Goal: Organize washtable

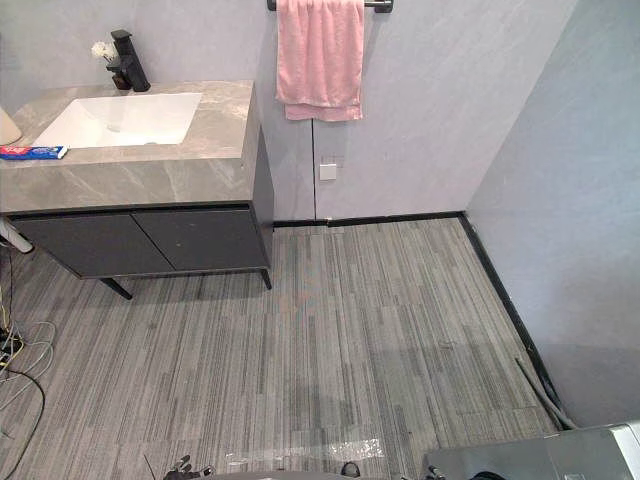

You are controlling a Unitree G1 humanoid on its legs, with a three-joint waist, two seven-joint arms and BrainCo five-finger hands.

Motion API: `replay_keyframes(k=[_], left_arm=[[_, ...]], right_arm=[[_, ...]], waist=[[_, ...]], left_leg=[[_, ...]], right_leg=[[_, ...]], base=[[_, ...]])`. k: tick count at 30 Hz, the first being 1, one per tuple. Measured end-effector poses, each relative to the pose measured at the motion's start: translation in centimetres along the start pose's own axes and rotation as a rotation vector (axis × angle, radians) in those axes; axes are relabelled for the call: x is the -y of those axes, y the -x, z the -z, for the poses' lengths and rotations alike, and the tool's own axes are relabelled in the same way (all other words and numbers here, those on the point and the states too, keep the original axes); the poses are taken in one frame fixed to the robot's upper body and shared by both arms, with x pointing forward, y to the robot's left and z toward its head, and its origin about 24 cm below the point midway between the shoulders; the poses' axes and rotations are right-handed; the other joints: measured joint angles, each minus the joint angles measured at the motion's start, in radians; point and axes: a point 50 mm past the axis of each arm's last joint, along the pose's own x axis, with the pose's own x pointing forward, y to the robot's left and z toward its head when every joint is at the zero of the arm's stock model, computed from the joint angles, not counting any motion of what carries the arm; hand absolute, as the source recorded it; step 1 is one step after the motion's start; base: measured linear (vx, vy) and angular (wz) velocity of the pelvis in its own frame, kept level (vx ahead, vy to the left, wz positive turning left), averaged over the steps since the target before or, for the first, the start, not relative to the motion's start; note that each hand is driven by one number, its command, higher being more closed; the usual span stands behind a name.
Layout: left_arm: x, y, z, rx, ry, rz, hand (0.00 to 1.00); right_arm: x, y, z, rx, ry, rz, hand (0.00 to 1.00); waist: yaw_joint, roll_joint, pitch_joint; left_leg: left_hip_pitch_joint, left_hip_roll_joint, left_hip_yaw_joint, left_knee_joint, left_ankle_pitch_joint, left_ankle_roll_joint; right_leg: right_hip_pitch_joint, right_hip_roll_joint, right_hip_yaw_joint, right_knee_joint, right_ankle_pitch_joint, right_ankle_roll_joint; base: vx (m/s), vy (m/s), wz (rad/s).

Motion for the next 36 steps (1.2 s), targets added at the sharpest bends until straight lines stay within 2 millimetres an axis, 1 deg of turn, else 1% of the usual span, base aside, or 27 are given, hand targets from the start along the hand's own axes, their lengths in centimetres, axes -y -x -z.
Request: replay_keyframes(k=[36], left_arm=[[0.02, 0.01, 0.05, -0.001, 0.002, -0.015, 0.00]], right_arm=[[0.03, -0.01, -0.03, 0.000, 0.014, -0.005, 0.00]], waist=[[0.001, 0.003, -0.003]], left_leg=[[0.000, 0.000, -0.006, -0.006, 0.001, 0.000]], right_leg=[[0.001, 0.000, -0.009, -0.004, 0.000, 0.000]], base=[[0.00, 0.000, 0.00]])
